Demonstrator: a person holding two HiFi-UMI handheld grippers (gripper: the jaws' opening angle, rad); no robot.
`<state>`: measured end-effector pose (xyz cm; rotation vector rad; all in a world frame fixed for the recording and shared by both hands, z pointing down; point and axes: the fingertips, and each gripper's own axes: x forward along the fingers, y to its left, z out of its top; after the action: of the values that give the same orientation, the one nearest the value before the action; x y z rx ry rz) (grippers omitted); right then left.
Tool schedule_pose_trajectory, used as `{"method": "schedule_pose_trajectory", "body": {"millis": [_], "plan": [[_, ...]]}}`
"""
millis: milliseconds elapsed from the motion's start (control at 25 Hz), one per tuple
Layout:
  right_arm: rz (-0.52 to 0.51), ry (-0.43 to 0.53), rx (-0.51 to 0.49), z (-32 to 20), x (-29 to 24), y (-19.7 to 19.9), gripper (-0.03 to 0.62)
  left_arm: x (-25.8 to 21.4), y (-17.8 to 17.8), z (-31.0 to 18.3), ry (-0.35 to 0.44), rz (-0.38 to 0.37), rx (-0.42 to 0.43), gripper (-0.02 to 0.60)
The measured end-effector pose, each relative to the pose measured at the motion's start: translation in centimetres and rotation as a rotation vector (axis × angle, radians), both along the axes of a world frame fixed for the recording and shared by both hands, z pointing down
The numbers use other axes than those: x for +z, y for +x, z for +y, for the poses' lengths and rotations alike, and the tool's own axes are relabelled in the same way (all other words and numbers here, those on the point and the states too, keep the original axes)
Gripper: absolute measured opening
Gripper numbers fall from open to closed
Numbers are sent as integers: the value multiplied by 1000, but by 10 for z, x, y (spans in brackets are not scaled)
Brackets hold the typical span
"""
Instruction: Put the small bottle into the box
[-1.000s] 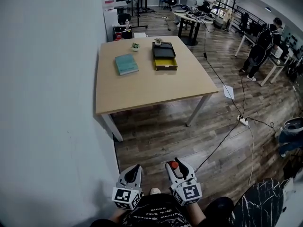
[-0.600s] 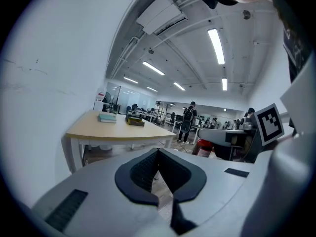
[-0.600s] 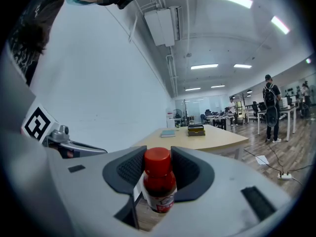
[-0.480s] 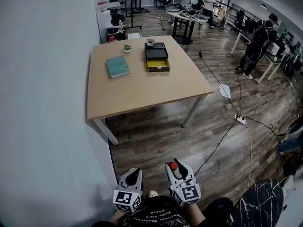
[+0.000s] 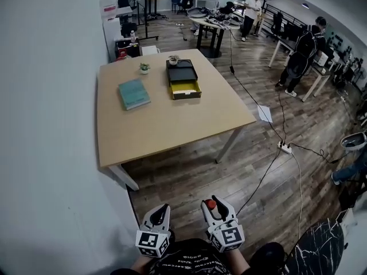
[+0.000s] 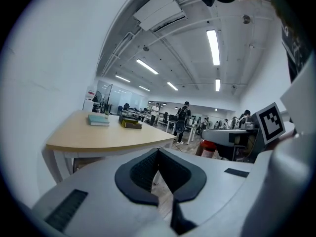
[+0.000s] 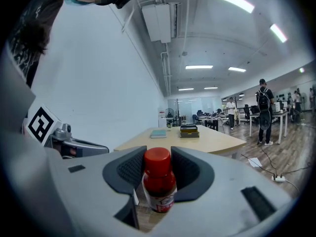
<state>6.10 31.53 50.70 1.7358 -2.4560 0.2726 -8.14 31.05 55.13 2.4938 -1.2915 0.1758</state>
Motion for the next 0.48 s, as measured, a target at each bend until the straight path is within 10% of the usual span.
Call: {"method": "schedule_pose_trajectory", "body": {"millis": [480], "plan": [[24, 8, 30, -88, -1, -66, 159, -3, -58, -109, 19, 24, 50, 5]]}}
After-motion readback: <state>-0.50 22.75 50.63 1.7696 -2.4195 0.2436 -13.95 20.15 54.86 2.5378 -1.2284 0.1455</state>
